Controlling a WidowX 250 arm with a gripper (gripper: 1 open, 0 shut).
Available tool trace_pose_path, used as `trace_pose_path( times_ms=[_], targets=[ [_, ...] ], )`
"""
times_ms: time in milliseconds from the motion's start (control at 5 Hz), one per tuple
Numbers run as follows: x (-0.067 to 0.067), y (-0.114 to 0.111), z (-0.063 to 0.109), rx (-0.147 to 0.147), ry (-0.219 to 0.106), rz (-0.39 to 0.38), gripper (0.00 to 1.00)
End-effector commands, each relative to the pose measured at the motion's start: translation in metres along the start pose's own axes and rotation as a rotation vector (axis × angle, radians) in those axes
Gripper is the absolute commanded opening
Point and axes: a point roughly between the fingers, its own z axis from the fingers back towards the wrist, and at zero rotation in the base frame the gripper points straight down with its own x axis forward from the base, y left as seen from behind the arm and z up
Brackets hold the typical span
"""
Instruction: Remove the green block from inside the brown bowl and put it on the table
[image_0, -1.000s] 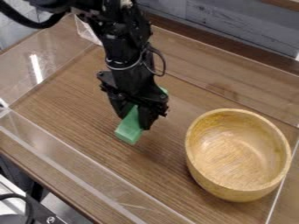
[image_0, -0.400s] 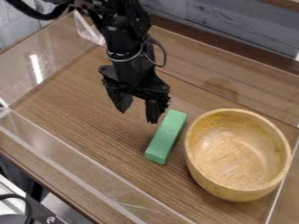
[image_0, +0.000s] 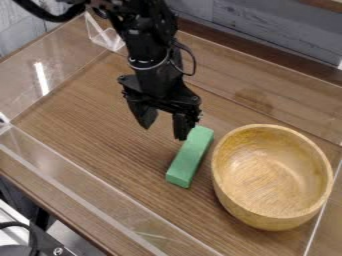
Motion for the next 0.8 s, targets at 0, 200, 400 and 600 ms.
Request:
trace_pose_path(
  times_ms=[0, 200, 400, 600],
  targets=[
    [0.014, -0.005, 0.007, -0.005, -0.052, -0.012, 1.0],
    [0.014, -0.008, 0.003, -0.012, -0.051, -0.014, 1.0],
    [0.013, -0.011, -0.002, -0.018, -0.05, -0.016, 1.0],
    [0.013, -0.014, -0.008, -0.024, -0.048, -0.017, 1.0]
  ],
)
